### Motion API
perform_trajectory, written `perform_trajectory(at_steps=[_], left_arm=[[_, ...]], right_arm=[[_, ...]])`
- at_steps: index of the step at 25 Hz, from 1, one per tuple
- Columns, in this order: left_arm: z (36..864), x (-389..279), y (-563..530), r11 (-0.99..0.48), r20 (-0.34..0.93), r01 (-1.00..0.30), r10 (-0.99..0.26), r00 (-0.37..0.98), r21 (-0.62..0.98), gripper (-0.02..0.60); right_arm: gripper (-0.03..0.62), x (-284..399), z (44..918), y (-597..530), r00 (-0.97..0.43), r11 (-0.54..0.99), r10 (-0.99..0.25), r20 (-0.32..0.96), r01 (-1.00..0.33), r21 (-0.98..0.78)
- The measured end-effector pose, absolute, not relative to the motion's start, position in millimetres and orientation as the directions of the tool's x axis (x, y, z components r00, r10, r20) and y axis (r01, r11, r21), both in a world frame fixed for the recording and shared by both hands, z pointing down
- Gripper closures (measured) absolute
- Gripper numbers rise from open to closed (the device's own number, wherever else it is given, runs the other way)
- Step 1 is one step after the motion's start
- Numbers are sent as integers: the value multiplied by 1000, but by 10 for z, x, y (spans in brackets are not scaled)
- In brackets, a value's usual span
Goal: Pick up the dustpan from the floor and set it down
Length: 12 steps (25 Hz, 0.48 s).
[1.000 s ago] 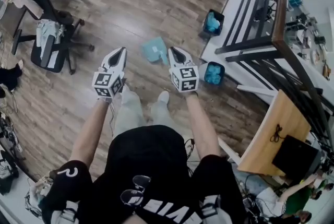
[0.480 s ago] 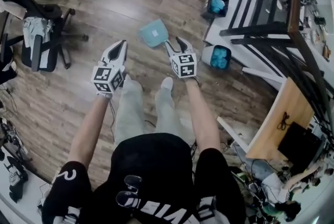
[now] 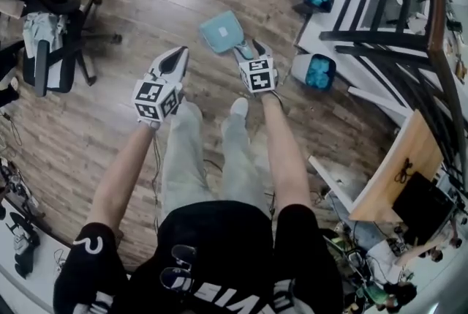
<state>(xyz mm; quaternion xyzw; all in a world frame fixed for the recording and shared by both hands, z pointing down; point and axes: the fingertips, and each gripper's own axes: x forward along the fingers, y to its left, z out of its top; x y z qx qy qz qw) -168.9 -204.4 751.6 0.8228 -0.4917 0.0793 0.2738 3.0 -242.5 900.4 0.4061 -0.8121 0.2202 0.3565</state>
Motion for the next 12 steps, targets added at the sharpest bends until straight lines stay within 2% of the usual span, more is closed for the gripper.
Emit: perform_trajectory(at_steps=[5, 6, 8, 12], left_arm=[[7681, -1730, -2043, -357, 418, -850, -753, 508, 388, 583], [7695, -1739, -2041, -356, 419, -849, -753, 508, 390, 583], [7727, -1760, -2038, -352, 421, -850, -753, 506, 392, 583], [7774, -1777, -2022, -344, 429, -852, -751, 502, 395, 583]], right_arm=[[339, 8, 9363, -2374, -348, 571, -441, 827, -820, -41], [374, 45, 9409, -2358, -324, 569, -439, 838, -822, -20], [487, 102, 9444, -2358, -288, 563, -450, 845, -826, 19], [507, 133, 9426, -2355, -276, 557, -452, 848, -830, 26]])
